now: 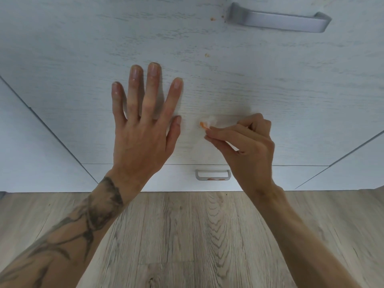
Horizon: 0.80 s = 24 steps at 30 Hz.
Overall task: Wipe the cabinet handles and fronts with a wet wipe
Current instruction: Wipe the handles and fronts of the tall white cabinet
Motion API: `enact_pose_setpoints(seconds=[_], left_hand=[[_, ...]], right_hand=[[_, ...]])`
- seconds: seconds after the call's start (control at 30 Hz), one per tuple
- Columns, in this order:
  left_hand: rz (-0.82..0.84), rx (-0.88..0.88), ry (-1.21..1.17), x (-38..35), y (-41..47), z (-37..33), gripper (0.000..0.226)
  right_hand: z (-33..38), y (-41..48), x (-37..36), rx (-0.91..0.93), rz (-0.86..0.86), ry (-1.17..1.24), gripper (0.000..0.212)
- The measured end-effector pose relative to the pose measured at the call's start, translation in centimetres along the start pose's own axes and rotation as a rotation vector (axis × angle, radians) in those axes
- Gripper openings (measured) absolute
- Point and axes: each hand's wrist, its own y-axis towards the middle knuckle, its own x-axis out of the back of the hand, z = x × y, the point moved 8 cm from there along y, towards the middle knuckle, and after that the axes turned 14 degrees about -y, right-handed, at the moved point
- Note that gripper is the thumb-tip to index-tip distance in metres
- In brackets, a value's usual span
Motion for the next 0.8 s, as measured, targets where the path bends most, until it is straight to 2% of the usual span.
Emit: enact_pose_setpoints(seconds=[0.37,0.8], left_hand=[[-0.004,-0.003,-0.002,0.0,0.0,0.1,0.074],[0.005,0.003,-0.003,-0.2,-0.1,0.3,0.073]], right_hand=[[1.4,-1.0,-0.2,-0.159,-0.131,-0.136,0.007],[1.0,-0.9,-0.7,-0.214,-0.032,-0.203,0.017]])
